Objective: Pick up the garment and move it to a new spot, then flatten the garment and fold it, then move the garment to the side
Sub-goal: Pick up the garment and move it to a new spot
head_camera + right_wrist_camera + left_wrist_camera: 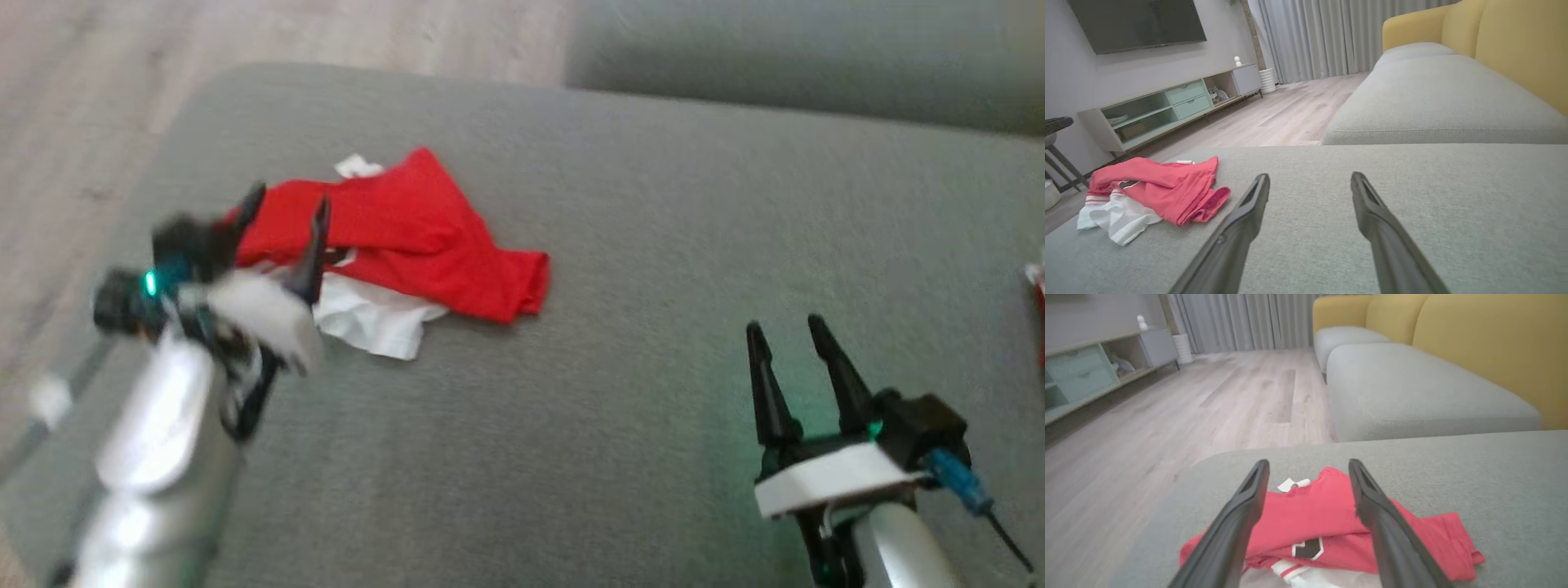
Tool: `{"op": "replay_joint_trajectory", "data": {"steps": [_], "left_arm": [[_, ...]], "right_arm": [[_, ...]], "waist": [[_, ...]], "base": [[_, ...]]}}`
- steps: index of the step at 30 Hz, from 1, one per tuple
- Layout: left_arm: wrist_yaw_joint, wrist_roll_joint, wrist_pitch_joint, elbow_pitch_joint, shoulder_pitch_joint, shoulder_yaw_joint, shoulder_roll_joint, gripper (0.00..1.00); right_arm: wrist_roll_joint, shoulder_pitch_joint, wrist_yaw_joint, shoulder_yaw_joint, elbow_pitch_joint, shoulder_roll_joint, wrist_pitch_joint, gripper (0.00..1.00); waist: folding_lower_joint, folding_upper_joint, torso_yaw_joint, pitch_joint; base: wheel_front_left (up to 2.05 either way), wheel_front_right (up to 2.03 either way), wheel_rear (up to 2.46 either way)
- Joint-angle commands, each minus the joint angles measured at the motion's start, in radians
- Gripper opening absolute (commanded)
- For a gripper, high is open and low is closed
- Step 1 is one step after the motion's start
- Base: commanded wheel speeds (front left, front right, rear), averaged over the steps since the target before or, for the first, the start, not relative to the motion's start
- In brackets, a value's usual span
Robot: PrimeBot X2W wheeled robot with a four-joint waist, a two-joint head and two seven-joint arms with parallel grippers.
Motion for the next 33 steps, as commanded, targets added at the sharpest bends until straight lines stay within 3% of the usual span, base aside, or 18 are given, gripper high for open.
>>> {"op": "replay_joint_trajectory", "data": {"steps": [1,7,11,17,29,33], "left_arm": [[-0.005,-0.053,0.058,-0.004,-0.095,-0.007,0.049,1.0],[-0.005,-0.277,0.327,0.104,-0.288,-0.14,0.166,1.0],[-0.006,-0.372,0.432,0.149,-0.361,-0.19,0.218,1.0],[-0.006,-0.438,0.454,0.241,-0.414,-0.201,0.236,1.0],[-0.005,-0.462,0.477,0.389,-0.492,-0.218,0.247,1.0],[0.015,-0.46,0.519,0.453,-0.512,-0.225,0.248,1.0]], "right_arm": [[-0.007,-0.047,-0.001,0.02,-0.038,-0.005,-0.011,1.0],[-0.003,-0.093,-0.001,0.031,-0.059,-0.005,-0.011,1.0],[0.0,-0.114,-0.001,0.041,-0.075,-0.005,-0.011,1.0],[-0.002,-0.124,-0.001,0.062,-0.089,-0.005,-0.011,1.0],[0.015,-0.139,-0.001,0.07,-0.103,-0.005,-0.011,1.0],[0.019,-0.141,-0.001,0.069,-0.108,-0.005,-0.011,1.0]], "waist": [[-0.0003,0.0,-0.082,0.079],[-0.0003,0.0,-0.18,0.169],[-0.0003,0.0,-0.229,0.218],[-0.0003,0.0,-0.284,0.262],[-0.0003,0.0,-0.347,0.313],[-0.0003,0.0,-0.359,0.323]], "base": [[0.0,0.0,0.0],[0.0,0.0,0.0],[0.0,0.0,0.0],[0.0,0.0,0.0],[0.0,0.0,0.0],[0.0,0.0,0.0]]}}
